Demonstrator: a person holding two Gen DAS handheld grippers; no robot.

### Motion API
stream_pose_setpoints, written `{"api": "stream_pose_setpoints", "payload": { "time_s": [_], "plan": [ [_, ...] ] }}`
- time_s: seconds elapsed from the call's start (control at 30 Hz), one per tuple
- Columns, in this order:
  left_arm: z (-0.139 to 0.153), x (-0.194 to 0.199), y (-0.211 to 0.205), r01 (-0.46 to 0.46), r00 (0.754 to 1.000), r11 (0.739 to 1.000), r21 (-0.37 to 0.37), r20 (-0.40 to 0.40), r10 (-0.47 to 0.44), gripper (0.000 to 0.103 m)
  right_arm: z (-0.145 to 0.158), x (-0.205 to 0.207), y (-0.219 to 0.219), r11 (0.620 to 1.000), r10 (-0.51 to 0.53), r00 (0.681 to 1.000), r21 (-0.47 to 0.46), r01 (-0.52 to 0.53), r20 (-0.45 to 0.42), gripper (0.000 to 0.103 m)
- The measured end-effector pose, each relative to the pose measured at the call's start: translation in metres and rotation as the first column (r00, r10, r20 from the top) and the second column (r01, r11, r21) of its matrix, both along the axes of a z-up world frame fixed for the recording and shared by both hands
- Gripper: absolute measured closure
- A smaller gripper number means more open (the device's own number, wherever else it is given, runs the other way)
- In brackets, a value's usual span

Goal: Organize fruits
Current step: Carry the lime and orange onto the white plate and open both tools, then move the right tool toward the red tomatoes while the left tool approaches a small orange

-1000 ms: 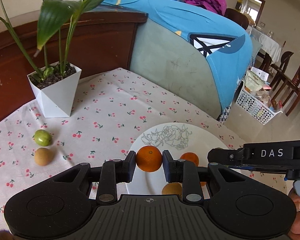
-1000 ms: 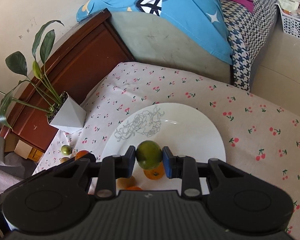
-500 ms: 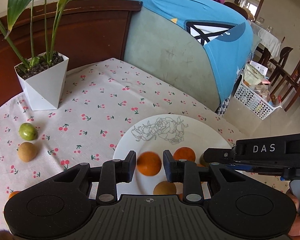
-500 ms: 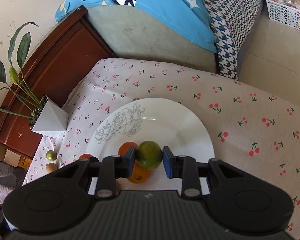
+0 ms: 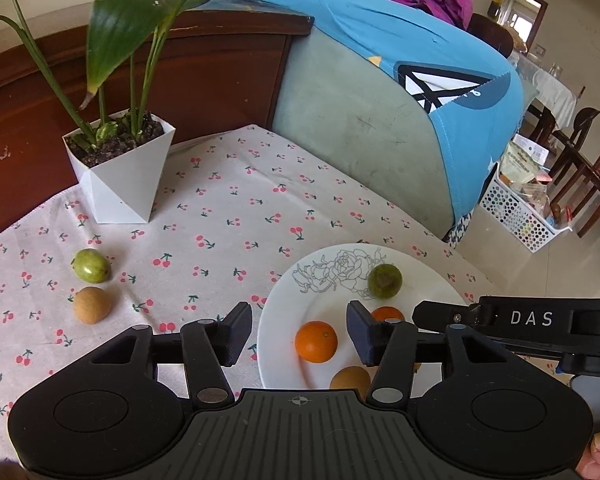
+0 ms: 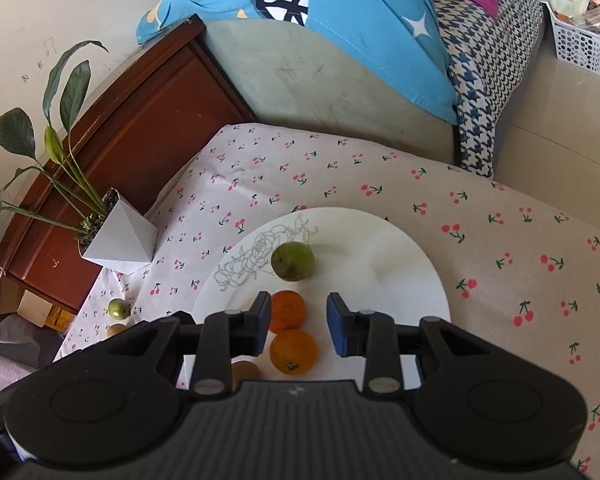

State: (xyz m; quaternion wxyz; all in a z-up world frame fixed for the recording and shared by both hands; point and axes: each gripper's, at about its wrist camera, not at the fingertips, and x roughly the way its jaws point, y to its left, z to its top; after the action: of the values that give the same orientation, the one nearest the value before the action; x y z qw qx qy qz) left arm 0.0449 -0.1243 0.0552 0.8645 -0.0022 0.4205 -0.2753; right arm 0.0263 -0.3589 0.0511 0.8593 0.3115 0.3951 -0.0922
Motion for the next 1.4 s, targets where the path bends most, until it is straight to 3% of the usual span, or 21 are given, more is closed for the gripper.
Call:
{"api": "stream_pose_setpoints", "payload": {
  "time_s": [0.3,1.0,1.2,1.4],
  "plan": [
    [0.013,0.003,0.028,-0.058,0.998,0.998,0.0,0.001,0.058,0.038,0.002,0.002,0.021,0.997,0.083,0.996,-0.011,-0.083,0.027,0.07],
    [0.023,0.009,0.099,-0.227,0.974,0.972,0.06,0.018,0.226,0.031,0.004,0.009,0.086,0.95,0.312,0.948,-0.054,-0.309,0.065,0.07],
    [0.012,0.012,0.112,-0.254,0.967,0.964,0.082,-0.003,0.256,0.031,0.003,0.011,0.106,0.927,0.374,0.924,-0.065,-0.37,0.074,0.07],
    [-0.016,0.016,0.117,-0.267,0.96,0.954,0.134,-0.052,0.276,0.033,-0.009,0.015,0.126,0.893,0.447,0.894,-0.075,-0.444,0.03,0.07]
  ]
}}
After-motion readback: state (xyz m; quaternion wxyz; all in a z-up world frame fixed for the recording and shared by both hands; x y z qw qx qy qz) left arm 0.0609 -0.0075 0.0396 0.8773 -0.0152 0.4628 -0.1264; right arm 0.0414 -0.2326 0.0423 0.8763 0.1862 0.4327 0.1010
